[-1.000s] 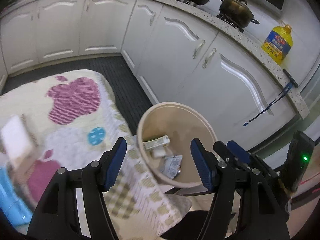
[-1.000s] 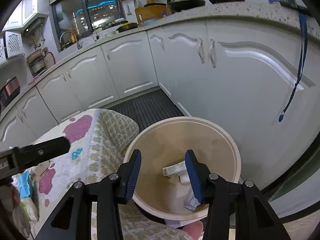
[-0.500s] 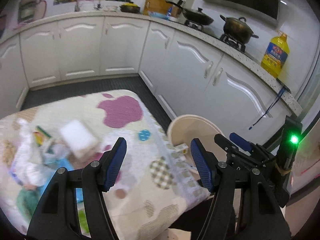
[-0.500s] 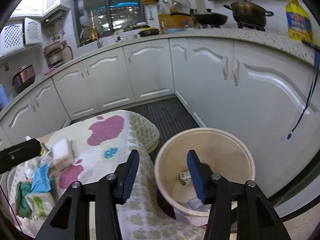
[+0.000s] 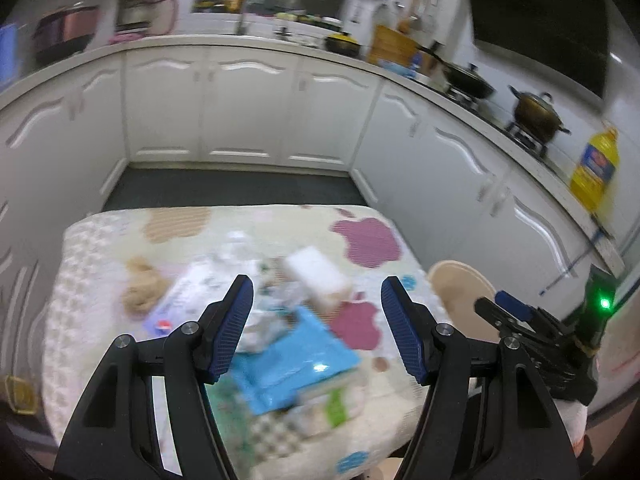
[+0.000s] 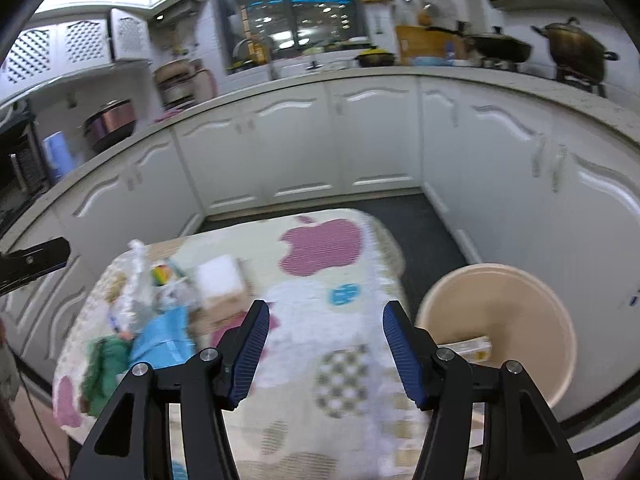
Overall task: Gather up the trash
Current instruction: 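Move both tools back over the trash on the table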
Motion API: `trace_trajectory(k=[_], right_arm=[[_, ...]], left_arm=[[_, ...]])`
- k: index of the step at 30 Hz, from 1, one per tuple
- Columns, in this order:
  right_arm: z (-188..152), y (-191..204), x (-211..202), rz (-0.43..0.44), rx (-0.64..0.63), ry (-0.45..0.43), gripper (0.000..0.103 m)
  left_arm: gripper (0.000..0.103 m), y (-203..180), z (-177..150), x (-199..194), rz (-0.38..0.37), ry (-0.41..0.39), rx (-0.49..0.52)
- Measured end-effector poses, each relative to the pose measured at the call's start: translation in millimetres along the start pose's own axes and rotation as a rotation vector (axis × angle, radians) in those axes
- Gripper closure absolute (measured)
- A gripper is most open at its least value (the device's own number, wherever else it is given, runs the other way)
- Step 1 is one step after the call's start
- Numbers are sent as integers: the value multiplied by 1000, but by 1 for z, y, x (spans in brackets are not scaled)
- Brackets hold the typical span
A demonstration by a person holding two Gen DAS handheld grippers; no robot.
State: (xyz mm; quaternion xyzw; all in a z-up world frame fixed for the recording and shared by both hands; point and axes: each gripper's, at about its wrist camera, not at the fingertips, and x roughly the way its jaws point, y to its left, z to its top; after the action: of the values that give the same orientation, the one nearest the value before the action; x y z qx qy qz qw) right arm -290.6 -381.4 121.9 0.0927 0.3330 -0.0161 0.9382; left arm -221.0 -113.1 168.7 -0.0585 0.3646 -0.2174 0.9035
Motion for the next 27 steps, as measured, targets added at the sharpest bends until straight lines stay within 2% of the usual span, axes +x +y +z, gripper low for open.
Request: trace_trajectory(k=[3, 10, 20, 27], right_arm=[[0, 17, 9, 50, -16, 23, 46], [0, 51, 26, 99, -68, 54, 44], [0, 77, 45, 150, -122, 87, 40], [6, 81, 73, 162, -141, 129, 38]], left_arm=[[37, 29, -3, -8, 35, 6, -38], [37, 67, -20, -10, 67, 58, -84], [37, 59, -65, -2, 56, 166, -67], [37, 61, -84, 15, 67, 220, -90]])
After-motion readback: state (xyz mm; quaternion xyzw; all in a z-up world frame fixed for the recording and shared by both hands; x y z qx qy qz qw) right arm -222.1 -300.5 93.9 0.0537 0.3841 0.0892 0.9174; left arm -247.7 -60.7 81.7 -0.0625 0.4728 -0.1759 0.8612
